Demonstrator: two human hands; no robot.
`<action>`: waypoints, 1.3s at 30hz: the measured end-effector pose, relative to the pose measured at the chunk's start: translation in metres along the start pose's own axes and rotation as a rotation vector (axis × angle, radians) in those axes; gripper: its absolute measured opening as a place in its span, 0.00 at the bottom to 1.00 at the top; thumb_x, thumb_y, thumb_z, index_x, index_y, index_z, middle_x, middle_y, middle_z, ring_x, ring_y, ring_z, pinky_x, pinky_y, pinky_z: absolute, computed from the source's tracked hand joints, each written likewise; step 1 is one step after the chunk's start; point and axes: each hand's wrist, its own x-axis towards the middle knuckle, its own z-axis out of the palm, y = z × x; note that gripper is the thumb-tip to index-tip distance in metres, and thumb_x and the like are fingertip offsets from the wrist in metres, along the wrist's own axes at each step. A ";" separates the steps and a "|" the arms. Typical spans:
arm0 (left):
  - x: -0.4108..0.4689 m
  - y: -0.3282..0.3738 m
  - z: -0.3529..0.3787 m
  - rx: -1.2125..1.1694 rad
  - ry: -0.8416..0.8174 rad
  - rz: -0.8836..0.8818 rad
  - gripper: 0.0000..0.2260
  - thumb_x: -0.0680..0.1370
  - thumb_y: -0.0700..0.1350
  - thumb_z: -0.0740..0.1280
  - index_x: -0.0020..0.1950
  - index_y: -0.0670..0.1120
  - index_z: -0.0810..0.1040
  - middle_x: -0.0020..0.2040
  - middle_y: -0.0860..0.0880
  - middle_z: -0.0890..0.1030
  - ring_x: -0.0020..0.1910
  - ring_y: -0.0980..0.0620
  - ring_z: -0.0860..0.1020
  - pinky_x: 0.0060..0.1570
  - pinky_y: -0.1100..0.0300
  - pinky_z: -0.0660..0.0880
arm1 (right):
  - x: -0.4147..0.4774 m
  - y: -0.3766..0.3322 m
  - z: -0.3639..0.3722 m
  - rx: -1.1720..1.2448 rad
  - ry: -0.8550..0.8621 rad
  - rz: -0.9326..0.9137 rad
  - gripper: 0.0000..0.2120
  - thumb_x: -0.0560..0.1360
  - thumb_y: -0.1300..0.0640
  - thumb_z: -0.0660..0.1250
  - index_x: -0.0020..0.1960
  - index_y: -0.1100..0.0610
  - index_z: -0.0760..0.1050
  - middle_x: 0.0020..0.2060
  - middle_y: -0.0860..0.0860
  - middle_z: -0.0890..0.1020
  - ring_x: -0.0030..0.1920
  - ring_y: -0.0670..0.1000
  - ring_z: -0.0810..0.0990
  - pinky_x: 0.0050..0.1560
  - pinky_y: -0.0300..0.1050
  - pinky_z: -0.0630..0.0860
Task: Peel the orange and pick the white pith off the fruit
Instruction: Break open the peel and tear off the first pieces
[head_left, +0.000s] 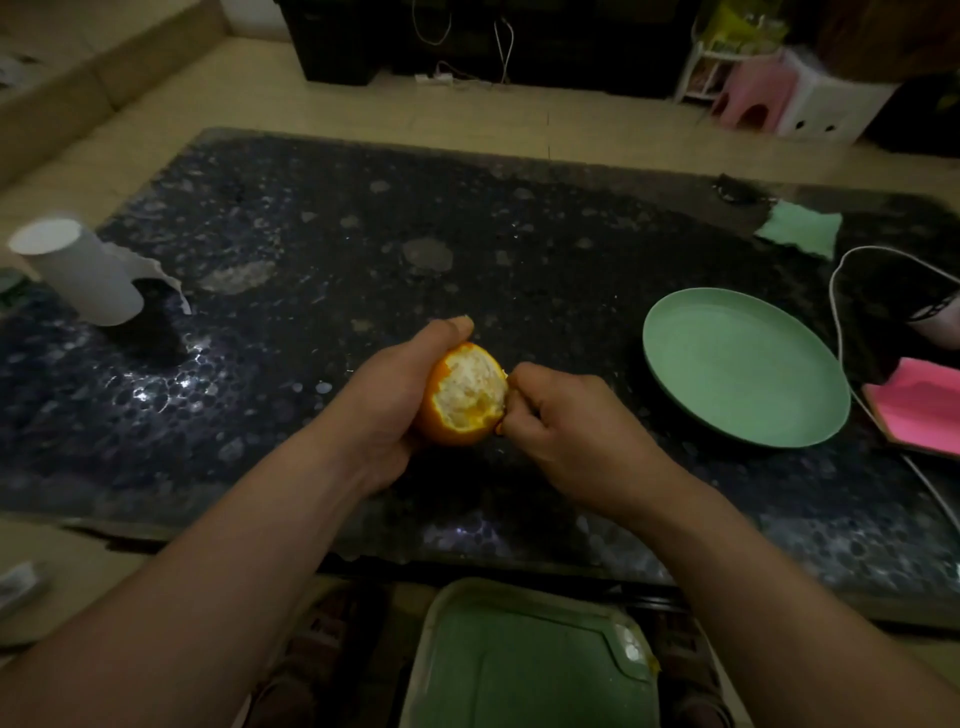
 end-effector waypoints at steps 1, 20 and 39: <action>0.000 0.001 0.000 -0.007 -0.005 -0.003 0.13 0.80 0.55 0.71 0.45 0.46 0.83 0.39 0.46 0.85 0.36 0.49 0.85 0.41 0.55 0.82 | 0.000 0.001 0.000 0.030 0.002 0.002 0.12 0.80 0.54 0.65 0.39 0.53 0.70 0.31 0.48 0.77 0.31 0.48 0.74 0.33 0.52 0.70; -0.001 0.008 -0.018 -0.252 0.082 -0.186 0.24 0.81 0.60 0.67 0.69 0.44 0.80 0.58 0.37 0.86 0.51 0.36 0.85 0.39 0.47 0.85 | 0.018 0.033 0.030 -0.055 -0.028 0.195 0.17 0.85 0.50 0.62 0.74 0.43 0.75 0.60 0.48 0.84 0.60 0.51 0.82 0.62 0.49 0.78; -0.002 0.001 -0.001 0.002 0.055 -0.091 0.17 0.79 0.64 0.67 0.50 0.51 0.83 0.42 0.47 0.87 0.36 0.49 0.85 0.35 0.56 0.79 | 0.003 -0.009 0.002 0.103 -0.030 0.021 0.16 0.86 0.43 0.55 0.47 0.53 0.70 0.37 0.49 0.79 0.38 0.50 0.78 0.41 0.56 0.75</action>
